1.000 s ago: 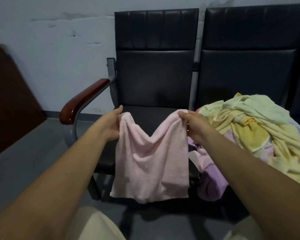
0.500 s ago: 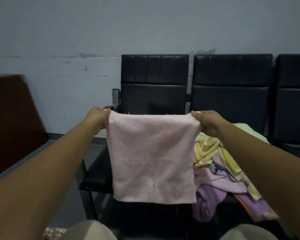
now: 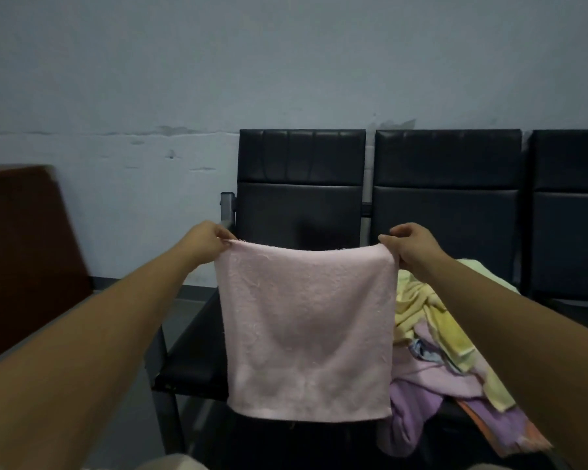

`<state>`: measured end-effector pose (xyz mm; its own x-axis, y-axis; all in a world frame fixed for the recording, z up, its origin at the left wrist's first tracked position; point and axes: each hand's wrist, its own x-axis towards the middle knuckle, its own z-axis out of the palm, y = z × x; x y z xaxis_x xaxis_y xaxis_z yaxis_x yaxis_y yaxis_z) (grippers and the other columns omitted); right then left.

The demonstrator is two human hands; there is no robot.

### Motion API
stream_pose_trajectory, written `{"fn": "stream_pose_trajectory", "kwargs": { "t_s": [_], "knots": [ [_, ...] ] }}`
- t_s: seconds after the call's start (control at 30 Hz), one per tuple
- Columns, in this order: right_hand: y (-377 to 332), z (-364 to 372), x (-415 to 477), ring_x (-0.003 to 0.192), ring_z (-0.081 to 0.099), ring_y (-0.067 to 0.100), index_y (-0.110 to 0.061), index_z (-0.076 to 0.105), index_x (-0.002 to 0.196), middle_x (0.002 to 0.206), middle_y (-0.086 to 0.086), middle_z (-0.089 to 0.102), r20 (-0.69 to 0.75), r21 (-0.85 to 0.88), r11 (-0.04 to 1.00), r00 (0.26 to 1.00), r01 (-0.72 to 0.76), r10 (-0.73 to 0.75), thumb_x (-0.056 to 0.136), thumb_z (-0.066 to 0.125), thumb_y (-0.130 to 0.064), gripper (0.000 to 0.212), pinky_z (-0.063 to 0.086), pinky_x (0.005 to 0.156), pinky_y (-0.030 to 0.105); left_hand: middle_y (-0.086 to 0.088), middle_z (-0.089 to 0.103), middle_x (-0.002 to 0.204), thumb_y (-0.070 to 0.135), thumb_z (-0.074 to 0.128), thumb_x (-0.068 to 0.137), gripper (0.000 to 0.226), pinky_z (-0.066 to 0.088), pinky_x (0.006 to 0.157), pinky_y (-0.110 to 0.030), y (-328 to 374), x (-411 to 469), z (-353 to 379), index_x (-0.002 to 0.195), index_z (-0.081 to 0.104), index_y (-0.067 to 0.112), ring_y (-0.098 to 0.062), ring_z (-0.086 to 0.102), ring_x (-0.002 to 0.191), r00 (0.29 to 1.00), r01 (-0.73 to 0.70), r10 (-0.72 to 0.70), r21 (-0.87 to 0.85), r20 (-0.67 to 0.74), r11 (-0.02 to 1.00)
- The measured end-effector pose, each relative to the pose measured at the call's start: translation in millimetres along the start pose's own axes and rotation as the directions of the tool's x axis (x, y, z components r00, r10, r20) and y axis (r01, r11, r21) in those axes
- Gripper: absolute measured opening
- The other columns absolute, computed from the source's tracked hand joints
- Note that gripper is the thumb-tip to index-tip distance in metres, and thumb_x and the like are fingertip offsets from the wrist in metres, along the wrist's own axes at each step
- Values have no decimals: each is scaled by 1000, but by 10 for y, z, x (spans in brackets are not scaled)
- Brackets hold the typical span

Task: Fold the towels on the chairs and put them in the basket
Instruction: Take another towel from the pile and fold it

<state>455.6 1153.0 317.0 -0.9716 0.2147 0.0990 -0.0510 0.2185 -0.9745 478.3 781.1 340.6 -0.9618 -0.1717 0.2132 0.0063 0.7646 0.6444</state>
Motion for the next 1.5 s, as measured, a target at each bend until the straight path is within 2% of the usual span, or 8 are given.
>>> {"fn": "stream_pose_trajectory", "kwargs": {
  "t_s": [0.17, 0.27, 0.4, 0.57, 0.73, 0.9, 1.27, 1.5],
  "knots": [
    [27, 109, 163, 95, 68, 32, -1, 71, 101, 103, 17, 70, 144, -7, 1000, 989, -10, 11, 88, 74, -11, 17, 59, 73, 38, -15, 64, 115, 4, 47, 99, 24, 60, 77, -45, -174, 235, 95, 107, 69, 8, -37, 64, 103, 997, 76, -74, -113, 23, 991],
    [89, 234, 405, 97, 66, 29, -8, 71, 96, 101, 13, 68, 182, -223, 973, 983, 65, -24, 84, 74, -2, 14, 58, 84, 39, -14, 66, 111, 9, 58, 97, 15, 61, 81, -42, -301, 432, 157, 100, 72, 8, -33, 65, 102, 988, 146, -156, -258, -19, 955],
    [-24, 444, 812, 93, 65, 25, -16, 70, 84, 92, 6, 67, 78, -494, 852, 985, 173, -155, 88, 70, -8, 9, 57, 84, 38, -19, 69, 114, 14, 71, 91, 14, 58, 93, -44, -445, 712, 187, 102, 73, 5, -34, 67, 105, 963, 205, -267, -541, -38, 816],
    [-454, 585, 1303, 100, 61, 23, -20, 70, 92, 100, 3, 64, -87, -387, 897, 961, 211, -263, 93, 65, -13, 8, 54, 85, 36, -18, 71, 103, 10, 74, 89, 14, 61, 73, -34, -215, 1051, 13, 101, 71, 4, -28, 70, 90, 973, 102, -222, -742, -64, 662],
    [-909, 576, 1449, 106, 60, 18, -15, 74, 106, 109, 1, 66, -168, -181, 924, 915, 336, -365, 90, 70, -12, 16, 53, 98, 35, -10, 64, 119, -4, 70, 86, 40, 48, 100, -33, 75, 1304, -381, 126, 66, 4, -25, 60, 110, 981, -65, -26, -457, -190, 887],
    [-676, 611, 1215, 103, 60, 17, -12, 72, 112, 104, -1, 64, -145, -224, 921, 924, 319, -355, 93, 67, -14, 20, 51, 95, 33, -11, 67, 101, 4, 67, 92, 24, 45, 82, -30, 14, 1097, -376, 114, 74, 6, -21, 58, 93, 964, -96, 38, -212, -265, 973],
    [1094, 802, 272, 76, 59, 23, -9, 69, 80, 79, 9, 67, 53, -275, 957, 995, 97, -86, 88, 67, -5, 9, 45, 66, 31, 0, 69, 88, 12, 71, 91, 12, 40, 75, -26, -1204, 118, 482, 101, 78, 11, -20, 64, 89, 998, 64, -64, -24, -17, 998],
    [1247, 814, 40, 75, 52, 32, -2, 63, 70, 75, 16, 57, 201, -91, 980, 960, -178, 193, 83, 52, 13, 23, 46, 60, 33, 0, 66, 90, 9, 55, 96, 21, 45, 78, -33, -1436, -172, 553, 86, 68, 21, -19, 60, 90, 974, 89, -84, -15, 211, 996]
  ]
}}
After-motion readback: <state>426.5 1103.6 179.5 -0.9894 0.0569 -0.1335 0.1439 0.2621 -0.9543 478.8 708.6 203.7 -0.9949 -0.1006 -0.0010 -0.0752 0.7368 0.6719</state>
